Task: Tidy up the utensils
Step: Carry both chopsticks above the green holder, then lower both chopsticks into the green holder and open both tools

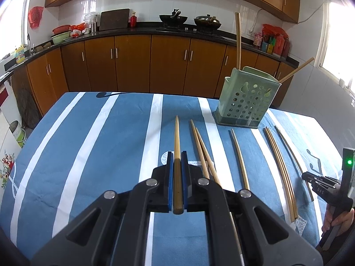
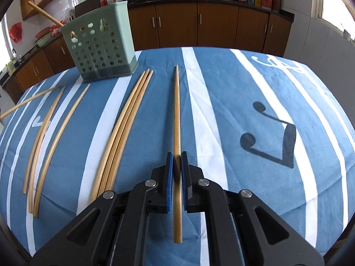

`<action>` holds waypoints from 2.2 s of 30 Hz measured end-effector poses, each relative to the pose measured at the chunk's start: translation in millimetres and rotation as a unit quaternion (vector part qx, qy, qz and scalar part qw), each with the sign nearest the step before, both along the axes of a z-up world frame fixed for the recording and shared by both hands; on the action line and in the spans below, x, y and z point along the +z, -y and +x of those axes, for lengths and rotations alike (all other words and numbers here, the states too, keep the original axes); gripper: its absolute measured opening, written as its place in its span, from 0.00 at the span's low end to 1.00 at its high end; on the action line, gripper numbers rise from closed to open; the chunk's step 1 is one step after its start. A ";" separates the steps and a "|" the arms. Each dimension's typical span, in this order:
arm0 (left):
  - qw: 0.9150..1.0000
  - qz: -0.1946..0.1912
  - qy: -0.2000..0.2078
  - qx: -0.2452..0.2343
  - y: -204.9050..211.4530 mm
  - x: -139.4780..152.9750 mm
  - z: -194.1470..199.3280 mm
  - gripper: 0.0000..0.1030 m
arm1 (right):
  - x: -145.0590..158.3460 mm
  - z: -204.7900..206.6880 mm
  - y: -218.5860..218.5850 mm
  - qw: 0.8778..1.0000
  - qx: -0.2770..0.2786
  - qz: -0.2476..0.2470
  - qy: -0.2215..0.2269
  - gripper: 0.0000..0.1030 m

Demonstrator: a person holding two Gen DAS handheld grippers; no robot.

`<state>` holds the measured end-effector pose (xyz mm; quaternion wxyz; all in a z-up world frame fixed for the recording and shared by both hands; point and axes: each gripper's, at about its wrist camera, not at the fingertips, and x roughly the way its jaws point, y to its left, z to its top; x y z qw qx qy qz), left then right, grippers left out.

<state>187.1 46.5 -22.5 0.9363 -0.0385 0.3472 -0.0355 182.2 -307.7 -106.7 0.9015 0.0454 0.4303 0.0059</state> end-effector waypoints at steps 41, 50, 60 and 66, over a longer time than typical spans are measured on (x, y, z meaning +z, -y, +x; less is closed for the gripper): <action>0.994 -0.023 0.108 0.012 -4.8 66.4 -13.0 0.07 | 132.2 -39.7 19.6 0.972 -0.032 0.032 0.231 0.07; 0.987 -0.032 0.153 -0.037 15.7 132.4 -9.2 0.07 | 207.8 -37.1 14.5 0.950 0.006 0.060 0.306 0.07; 0.974 -0.049 0.201 -0.089 52.9 200.5 -0.9 0.07 | 262.0 -16.3 -2.9 0.931 0.044 0.104 0.347 0.07; 0.969 -0.071 0.226 -0.064 69.0 214.7 30.0 0.07 | 263.1 18.2 -19.1 0.936 0.045 0.094 0.336 0.07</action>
